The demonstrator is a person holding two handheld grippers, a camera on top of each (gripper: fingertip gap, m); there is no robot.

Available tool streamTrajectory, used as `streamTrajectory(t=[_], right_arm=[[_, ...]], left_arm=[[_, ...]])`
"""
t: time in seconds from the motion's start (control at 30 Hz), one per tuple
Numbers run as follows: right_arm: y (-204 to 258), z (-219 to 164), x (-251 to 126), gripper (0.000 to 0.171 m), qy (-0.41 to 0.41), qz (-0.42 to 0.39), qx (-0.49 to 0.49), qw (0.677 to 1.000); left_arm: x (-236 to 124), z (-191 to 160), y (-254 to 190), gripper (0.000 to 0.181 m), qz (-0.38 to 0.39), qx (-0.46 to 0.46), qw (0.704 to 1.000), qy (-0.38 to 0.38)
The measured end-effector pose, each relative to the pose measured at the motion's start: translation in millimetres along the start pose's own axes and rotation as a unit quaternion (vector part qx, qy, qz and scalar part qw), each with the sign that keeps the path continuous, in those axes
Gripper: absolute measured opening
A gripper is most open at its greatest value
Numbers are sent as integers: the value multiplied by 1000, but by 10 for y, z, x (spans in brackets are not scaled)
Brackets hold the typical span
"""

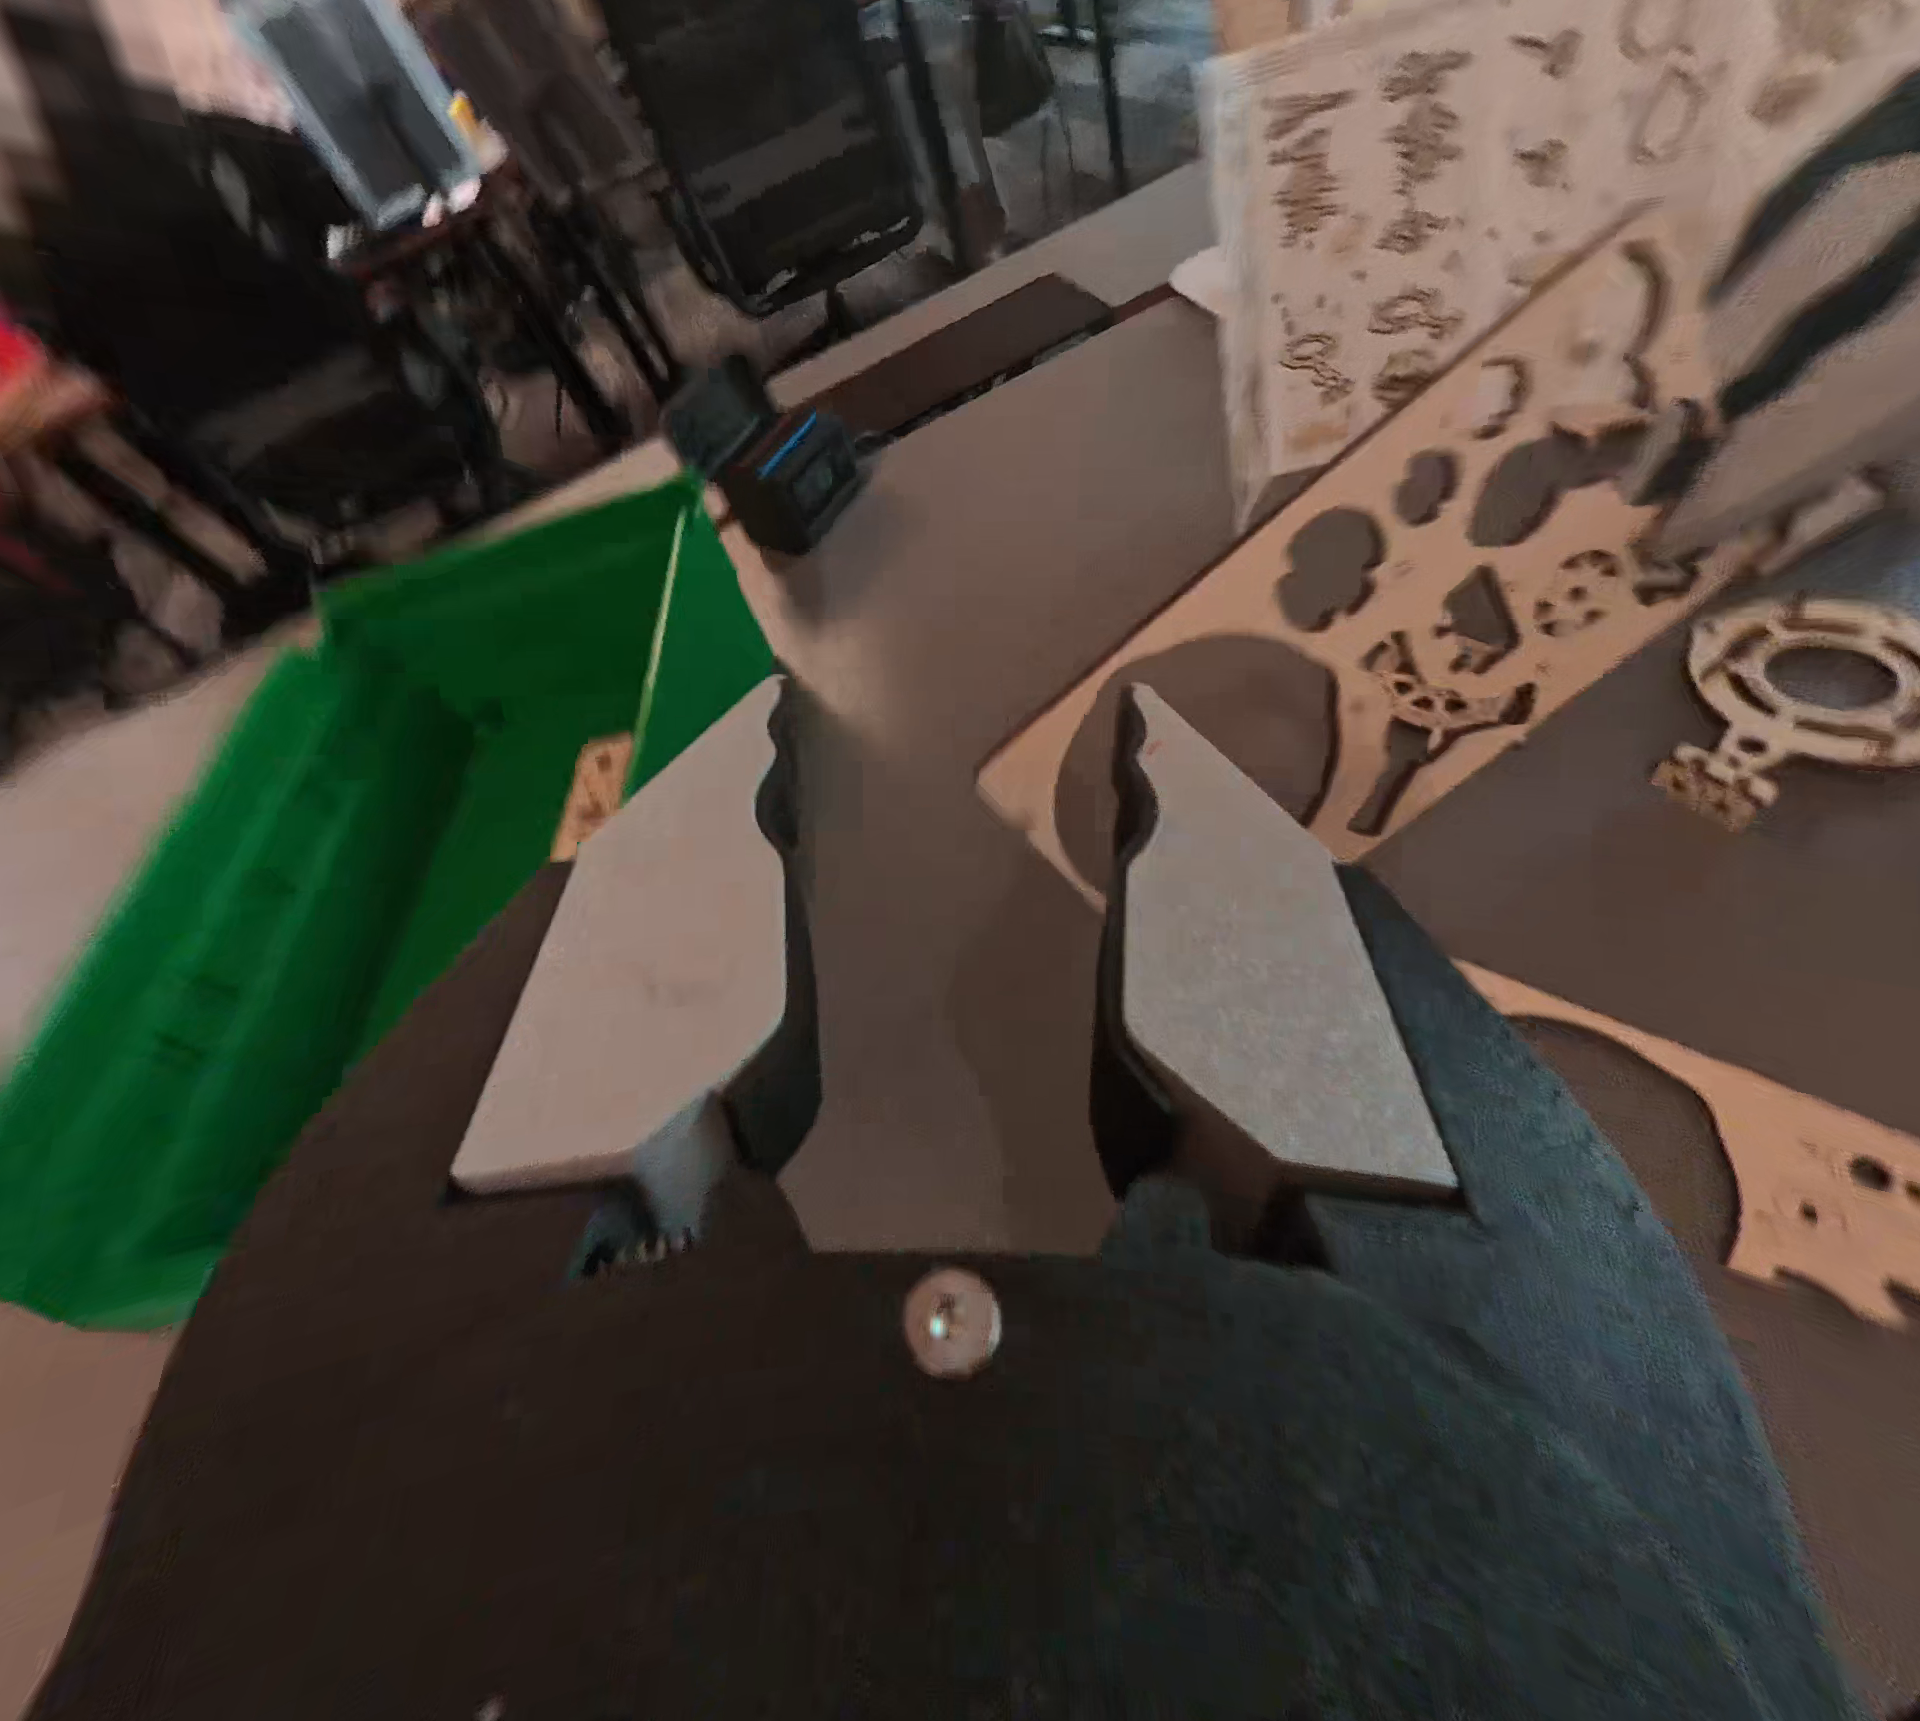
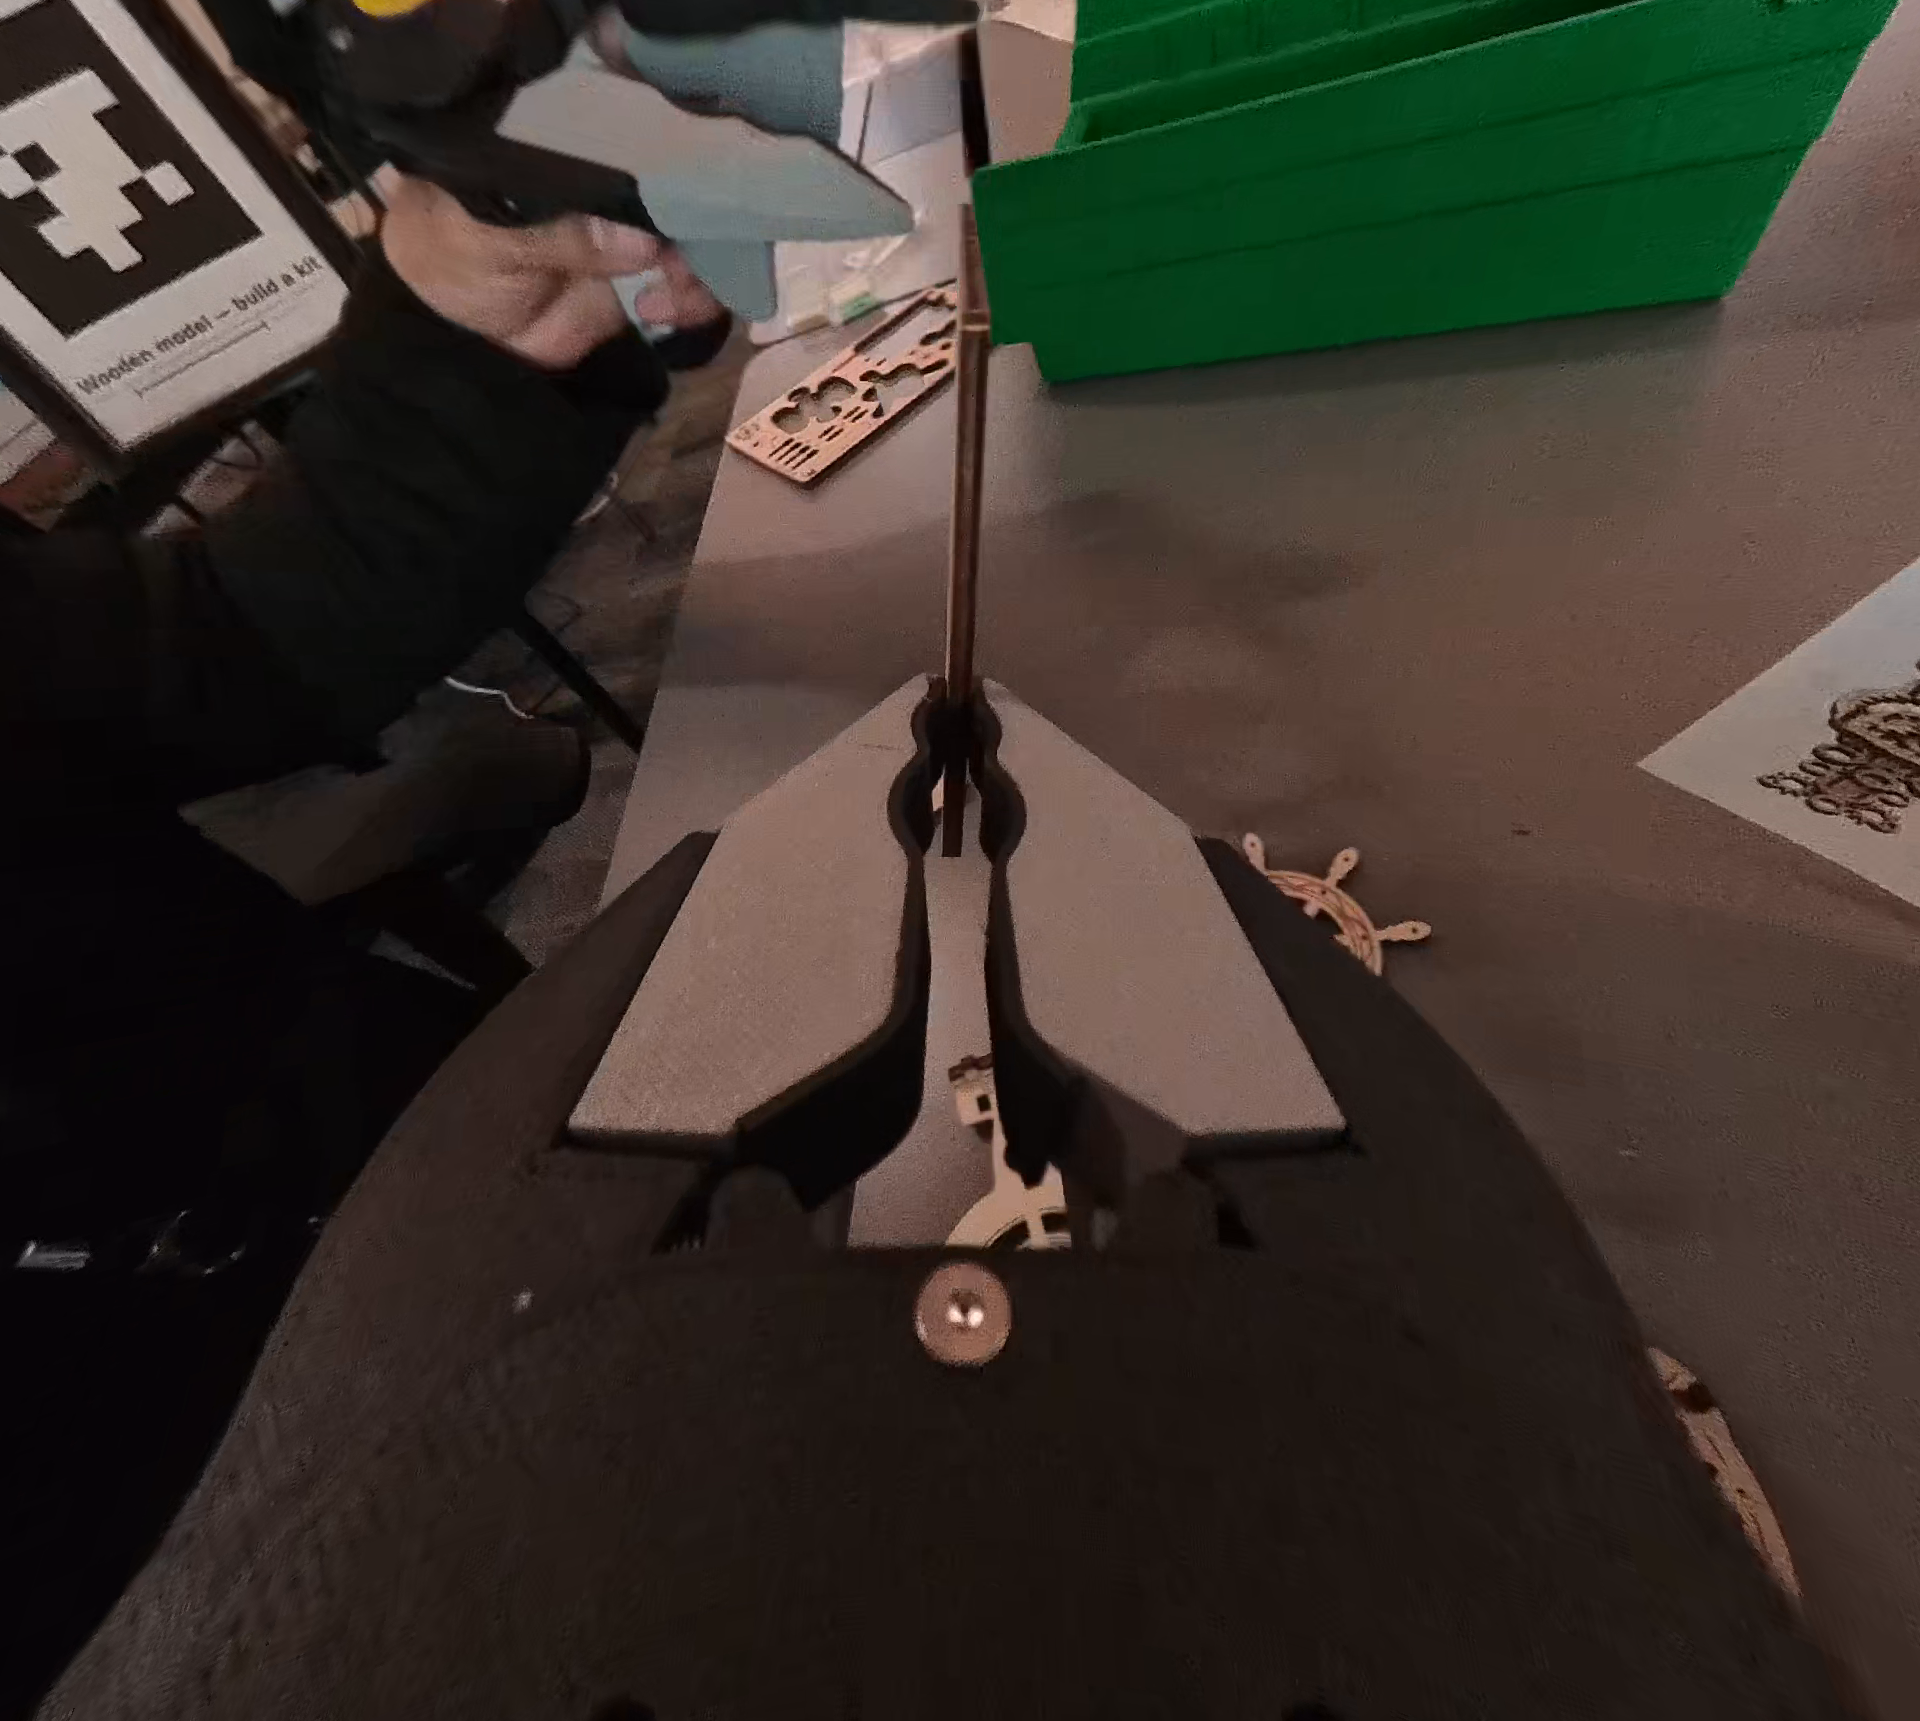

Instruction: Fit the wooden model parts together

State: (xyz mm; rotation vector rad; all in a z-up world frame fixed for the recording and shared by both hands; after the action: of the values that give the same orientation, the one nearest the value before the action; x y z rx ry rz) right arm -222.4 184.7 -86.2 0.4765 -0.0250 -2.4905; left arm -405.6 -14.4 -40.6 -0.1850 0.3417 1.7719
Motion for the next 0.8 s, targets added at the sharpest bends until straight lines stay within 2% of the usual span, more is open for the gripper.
streamTrajectory(t=[0.07,0.13,0.27,0.33,0.37,0.4,0.43,0.53,0.6,0.7,0.8], right_arm=[[46,18,0,0,9,13,-14,1000],[83,28,4,0,14,14,-29,999],[126,67,-38,0,4,9,-47,999],[109,89,-101,0,-13,3,-40,999],[85,80,-132,2,-11,-18,-37,999],[51,81,-170,5,-18,-42,-36,998],[36,95,-225,8,-33,-55,-32,997],[-17,135,-413,15,-80,-91,-13,993],[-55,160,-532,28,-124,-96,3,988],[-79,191,-608,32,-181,-48,35,982],[-69,219,-537,34,-199,1,49,979]], left_arm=[[-5,236,-178,56,-44,92,995,7],[137,365,-365,51,-108,148,981,59],[482,383,-662,32,-230,162,933,226],[565,337,-757,22,-279,159,906,275],[593,336,-783,17,-287,148,905,278],[604,343,-800,5,-295,130,906,274],[601,348,-812,1,-303,103,911,262],[560,337,-792,0,-326,13,923,201],[531,327,-718,0,-341,-62,926,150],[490,280,-615,0,-386,-170,902,93],[483,191,-586,0,-419,-228,876,68]])
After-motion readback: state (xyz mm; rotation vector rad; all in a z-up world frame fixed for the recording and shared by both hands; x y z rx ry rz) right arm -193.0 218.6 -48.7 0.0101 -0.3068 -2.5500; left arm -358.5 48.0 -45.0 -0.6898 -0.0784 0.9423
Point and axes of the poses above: each gripper's, where its closed fingertips meet, x out along the fingers, z out of its top, y = z × x across the jaws, the point moved 10 cm from there along -x, back along the fingers, and after that the axes turned 11 degrees about -x, right-handed, at the moved point
